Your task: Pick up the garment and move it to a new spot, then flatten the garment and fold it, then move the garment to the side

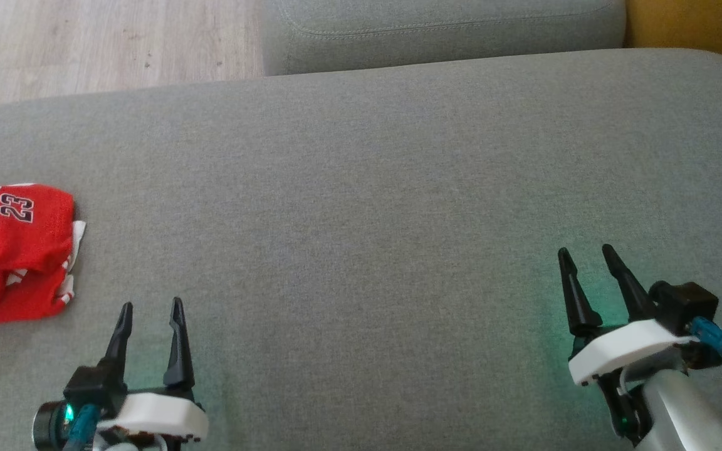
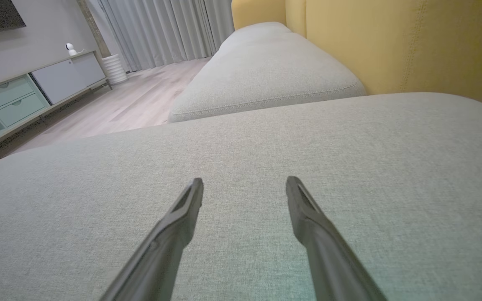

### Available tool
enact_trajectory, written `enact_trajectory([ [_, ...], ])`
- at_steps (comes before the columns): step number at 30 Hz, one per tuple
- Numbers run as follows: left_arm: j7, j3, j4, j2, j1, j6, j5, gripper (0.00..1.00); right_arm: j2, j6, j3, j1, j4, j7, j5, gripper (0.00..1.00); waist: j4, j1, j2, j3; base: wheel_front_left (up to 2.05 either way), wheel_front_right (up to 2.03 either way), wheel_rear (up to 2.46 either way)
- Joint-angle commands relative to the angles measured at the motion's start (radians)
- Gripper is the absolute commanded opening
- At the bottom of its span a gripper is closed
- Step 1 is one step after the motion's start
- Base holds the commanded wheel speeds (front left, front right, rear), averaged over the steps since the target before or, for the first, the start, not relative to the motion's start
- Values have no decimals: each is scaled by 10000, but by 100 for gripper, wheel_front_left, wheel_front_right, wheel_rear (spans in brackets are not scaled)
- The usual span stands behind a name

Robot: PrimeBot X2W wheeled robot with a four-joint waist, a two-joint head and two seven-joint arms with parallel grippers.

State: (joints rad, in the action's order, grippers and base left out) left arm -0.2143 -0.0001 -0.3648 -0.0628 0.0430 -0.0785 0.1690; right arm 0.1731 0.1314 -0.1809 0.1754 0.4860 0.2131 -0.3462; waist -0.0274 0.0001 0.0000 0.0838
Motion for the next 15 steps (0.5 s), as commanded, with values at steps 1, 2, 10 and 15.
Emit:
enact_trajectory([
  [1, -208, 312, 227, -123, 452, 77, -310, 100, 36, -7, -68, 396, -211, 221, 333, 100, -6, -1, 0, 0, 0, 0, 0],
  [2, -238, 335, 223, -113, 441, 90, -406, 100, -7, -7, 11, 391, -194, 250, 443, 100, -9, -1, 0, 2, 0, 0, 0],
  [10, -475, 673, 234, -5, 293, 262, -1116, 100, -251, -7, 475, 328, -60, 486, 1432, 100, -29, -1, 0, -11, 0, 0, 0],
  [15, -475, 718, 293, 46, 171, 182, -1125, 100, -366, -7, 710, 203, -63, 486, 1516, 100, -12, -1, 0, -81, 0, 0, 0],
])
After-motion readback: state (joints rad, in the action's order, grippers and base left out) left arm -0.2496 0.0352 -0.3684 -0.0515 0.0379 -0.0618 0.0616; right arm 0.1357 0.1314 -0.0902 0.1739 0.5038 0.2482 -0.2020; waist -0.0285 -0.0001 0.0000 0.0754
